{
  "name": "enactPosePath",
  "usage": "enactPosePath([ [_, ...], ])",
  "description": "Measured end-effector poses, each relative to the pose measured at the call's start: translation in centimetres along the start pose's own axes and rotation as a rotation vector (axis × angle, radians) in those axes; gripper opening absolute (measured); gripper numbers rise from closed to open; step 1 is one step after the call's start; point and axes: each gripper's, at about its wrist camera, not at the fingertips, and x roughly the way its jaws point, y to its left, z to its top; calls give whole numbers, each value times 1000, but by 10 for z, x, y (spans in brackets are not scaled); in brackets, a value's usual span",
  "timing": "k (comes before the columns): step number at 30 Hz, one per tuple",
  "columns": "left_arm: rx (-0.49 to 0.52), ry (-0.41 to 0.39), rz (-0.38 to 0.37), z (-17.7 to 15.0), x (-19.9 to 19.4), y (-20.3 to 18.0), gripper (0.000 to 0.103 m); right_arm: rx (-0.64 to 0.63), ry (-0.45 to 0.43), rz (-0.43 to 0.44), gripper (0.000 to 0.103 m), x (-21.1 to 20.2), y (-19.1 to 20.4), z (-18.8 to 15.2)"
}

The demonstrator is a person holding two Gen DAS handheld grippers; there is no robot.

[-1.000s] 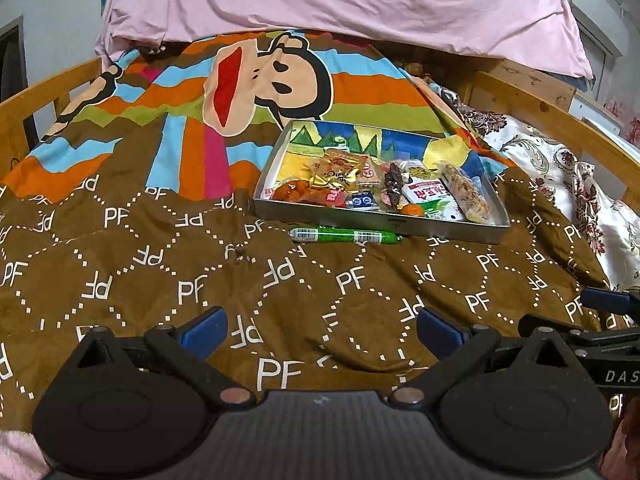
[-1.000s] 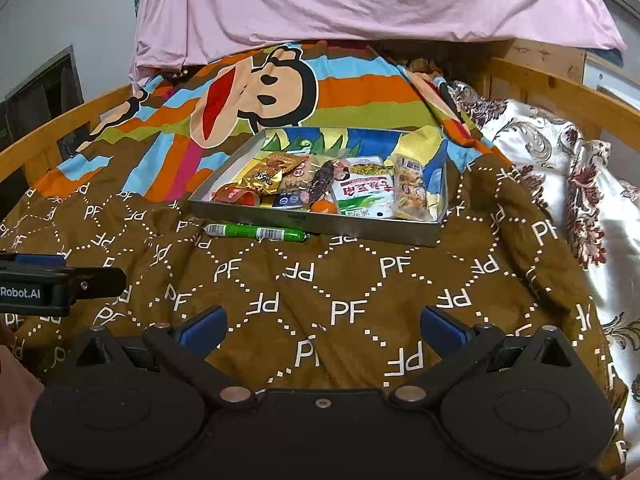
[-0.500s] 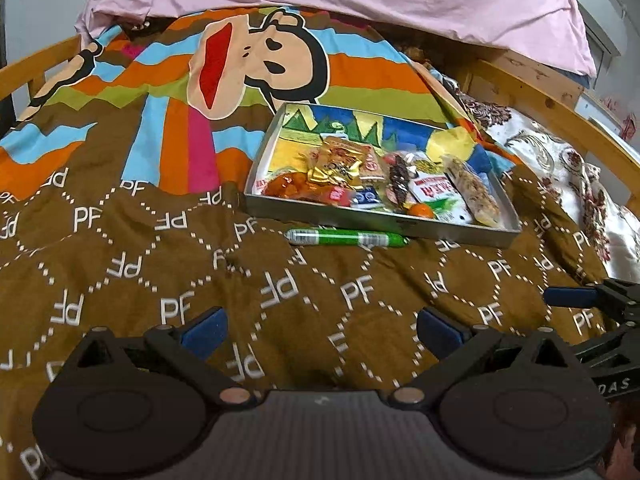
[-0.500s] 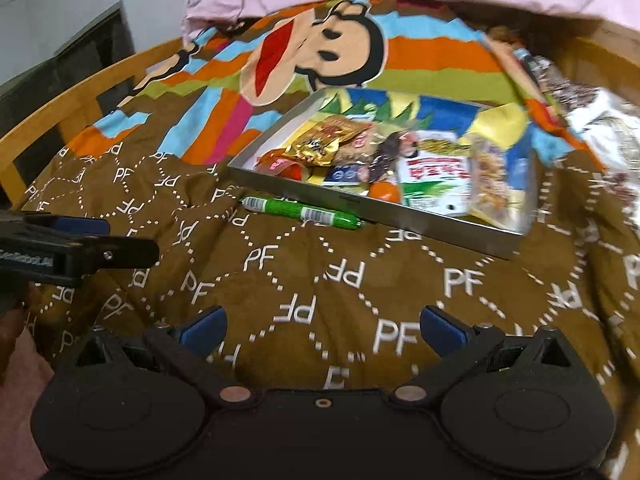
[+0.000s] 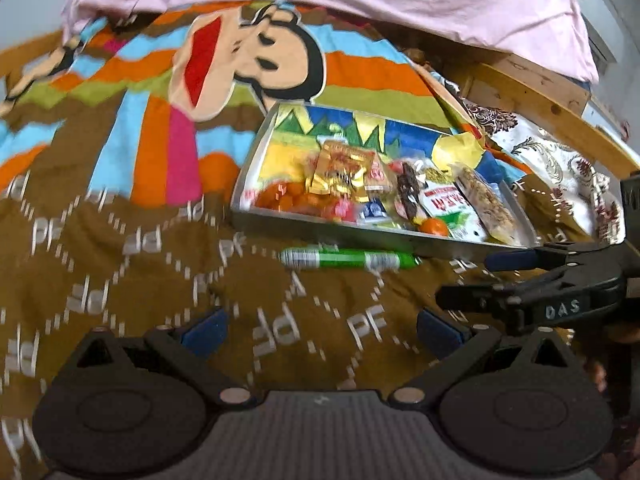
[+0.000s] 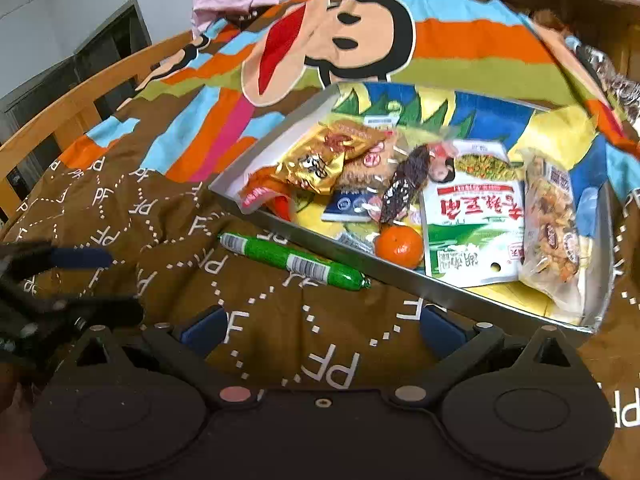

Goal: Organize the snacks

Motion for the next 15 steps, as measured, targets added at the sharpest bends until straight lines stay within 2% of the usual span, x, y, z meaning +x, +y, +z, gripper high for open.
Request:
enactPosePath([
  [6, 5, -7, -25, 14, 23, 5, 103, 0, 33, 47, 102, 9, -4, -4],
  [15, -45, -30, -17, 16, 24, 19, 103, -133, 41, 163, 102, 19, 10, 3],
])
